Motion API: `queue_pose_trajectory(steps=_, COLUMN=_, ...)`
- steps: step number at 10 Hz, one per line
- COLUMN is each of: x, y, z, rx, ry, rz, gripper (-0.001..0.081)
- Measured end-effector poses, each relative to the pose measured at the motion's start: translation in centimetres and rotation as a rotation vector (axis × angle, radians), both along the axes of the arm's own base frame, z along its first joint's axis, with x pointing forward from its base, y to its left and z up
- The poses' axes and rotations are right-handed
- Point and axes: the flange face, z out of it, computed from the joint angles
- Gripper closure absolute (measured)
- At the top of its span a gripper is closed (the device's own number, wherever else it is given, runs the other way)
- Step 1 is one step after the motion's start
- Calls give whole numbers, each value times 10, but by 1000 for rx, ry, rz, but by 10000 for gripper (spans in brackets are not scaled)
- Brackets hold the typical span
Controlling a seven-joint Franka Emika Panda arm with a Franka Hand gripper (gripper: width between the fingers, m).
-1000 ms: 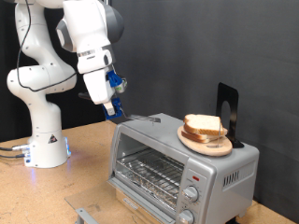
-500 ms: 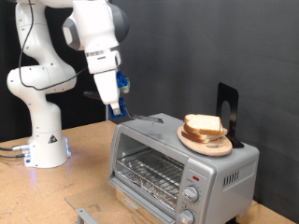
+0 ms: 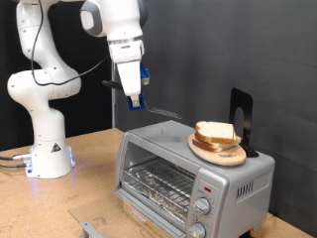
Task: Make a piece of toast with the oven
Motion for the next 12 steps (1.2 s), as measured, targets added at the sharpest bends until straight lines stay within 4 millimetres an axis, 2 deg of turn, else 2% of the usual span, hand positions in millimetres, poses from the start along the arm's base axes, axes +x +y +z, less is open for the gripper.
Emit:
queue_pose_trajectory(steps=8, x=31, y=33, z=-27, rx=-8, ry=82, rz=-10, gripper=406)
queue_pose_trajectory(steps=12, x=37, y=37, z=-20, rx=20, ry=31, rz=-7, gripper=406)
